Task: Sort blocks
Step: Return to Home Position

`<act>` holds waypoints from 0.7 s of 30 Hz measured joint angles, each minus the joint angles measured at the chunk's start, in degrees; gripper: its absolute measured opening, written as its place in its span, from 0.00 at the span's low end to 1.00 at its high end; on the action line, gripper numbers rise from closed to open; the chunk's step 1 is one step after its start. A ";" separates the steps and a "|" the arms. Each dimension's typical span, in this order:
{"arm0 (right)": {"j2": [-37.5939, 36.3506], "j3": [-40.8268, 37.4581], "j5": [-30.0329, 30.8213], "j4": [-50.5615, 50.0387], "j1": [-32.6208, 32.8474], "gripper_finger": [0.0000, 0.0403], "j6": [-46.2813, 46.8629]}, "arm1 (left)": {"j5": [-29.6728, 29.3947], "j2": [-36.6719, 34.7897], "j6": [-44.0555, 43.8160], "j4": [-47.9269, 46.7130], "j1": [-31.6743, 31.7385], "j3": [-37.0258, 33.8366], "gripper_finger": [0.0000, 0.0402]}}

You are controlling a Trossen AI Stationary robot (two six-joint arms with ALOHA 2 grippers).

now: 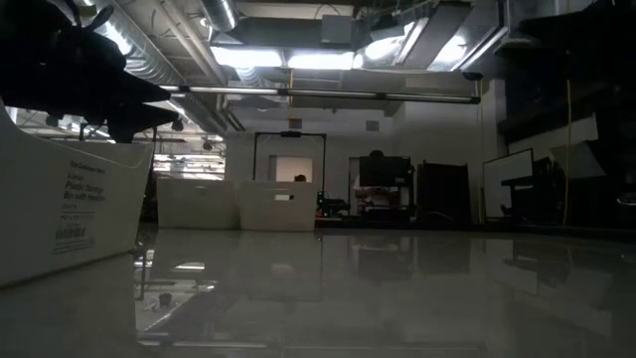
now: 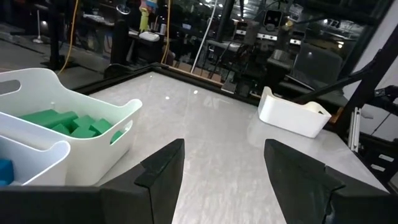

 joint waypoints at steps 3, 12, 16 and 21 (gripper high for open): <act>0.00 0.02 2.17 0.05 -0.01 0.57 -0.02 | 0.00 0.00 -0.31 0.00 0.00 0.00 0.52; 0.00 0.02 9.56 -4.83 -0.02 0.57 0.11 | 0.02 0.00 -0.23 0.00 0.00 0.00 0.52; 0.00 0.02 8.96 -9.21 -0.02 0.57 0.14 | 0.02 0.00 -0.12 0.00 -0.01 -0.02 0.52; 0.04 0.24 8.82 -15.56 -0.02 0.57 0.15 | 0.04 0.00 0.02 0.00 0.00 -0.02 0.52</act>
